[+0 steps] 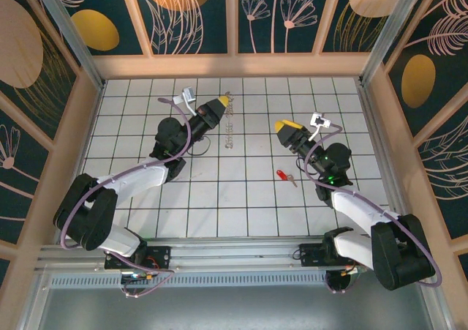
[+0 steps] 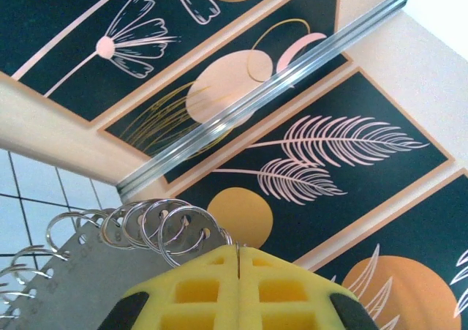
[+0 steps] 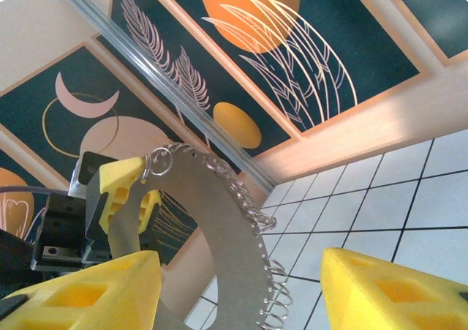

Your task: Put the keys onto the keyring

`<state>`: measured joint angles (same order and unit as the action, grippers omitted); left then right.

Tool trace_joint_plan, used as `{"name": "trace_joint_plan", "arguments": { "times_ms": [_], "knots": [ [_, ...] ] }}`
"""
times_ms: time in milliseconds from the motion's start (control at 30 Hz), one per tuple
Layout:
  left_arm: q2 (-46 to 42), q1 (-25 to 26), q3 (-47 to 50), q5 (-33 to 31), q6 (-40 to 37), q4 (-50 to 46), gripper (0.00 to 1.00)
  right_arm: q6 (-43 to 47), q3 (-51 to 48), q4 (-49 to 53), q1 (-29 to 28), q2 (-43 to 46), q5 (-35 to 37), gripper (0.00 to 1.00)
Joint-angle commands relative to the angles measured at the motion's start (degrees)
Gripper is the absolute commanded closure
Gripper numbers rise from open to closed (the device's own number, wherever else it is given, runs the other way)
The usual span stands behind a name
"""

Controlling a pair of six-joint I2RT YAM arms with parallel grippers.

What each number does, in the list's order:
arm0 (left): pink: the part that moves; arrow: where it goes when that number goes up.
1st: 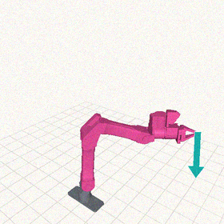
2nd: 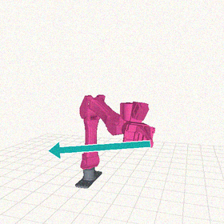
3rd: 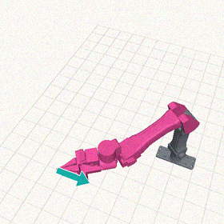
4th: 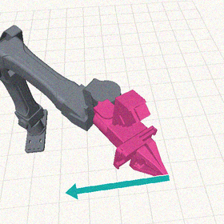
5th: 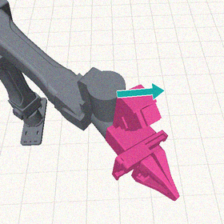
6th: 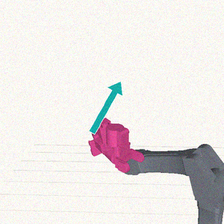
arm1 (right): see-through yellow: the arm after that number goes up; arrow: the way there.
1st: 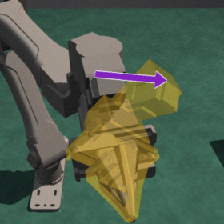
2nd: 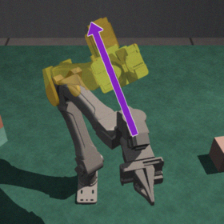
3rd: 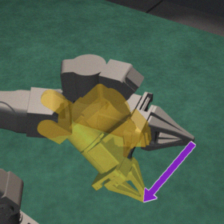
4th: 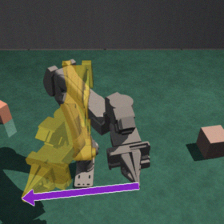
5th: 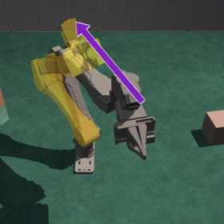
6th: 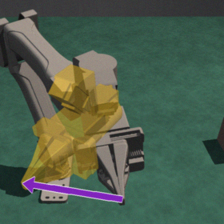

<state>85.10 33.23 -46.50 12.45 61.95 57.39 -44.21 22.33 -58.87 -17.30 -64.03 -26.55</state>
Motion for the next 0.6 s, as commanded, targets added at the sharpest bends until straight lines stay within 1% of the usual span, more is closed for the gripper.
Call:
{"name": "trace_joint_plan", "arguments": {
  "times_ms": [0,267,400,500,567],
  "knots": [
    [-2.0,0.3,-0.9,-1.2,-1.6,0.2,1.0,0.0,0.0,2.8,0.6,1.5,2.0,0.4],
    [-2.4,0.2,-0.5,-0.9,-3.2,-0.5,1.0,4.1,5.8,27.8,1.3,1.3,9.8,0.4],
    [-2.5,0.3,-0.3,-0.6,-4.3,-0.9,1.0,5.5,8.6,40.8,1.3,-0.2,15.3,0.4],
    [-2.7,0.2,-0.2,-0.6,-5.0,-1.5,1.0,5.6,8.4,47.4,1.2,-1.5,19.0,0.41],
    [-2.6,0.3,-0.4,-0.8,-5.4,-2.7,1.0,5.8,7.5,50.1,1.1,-2.2,20.7,0.41]
  ]
}}
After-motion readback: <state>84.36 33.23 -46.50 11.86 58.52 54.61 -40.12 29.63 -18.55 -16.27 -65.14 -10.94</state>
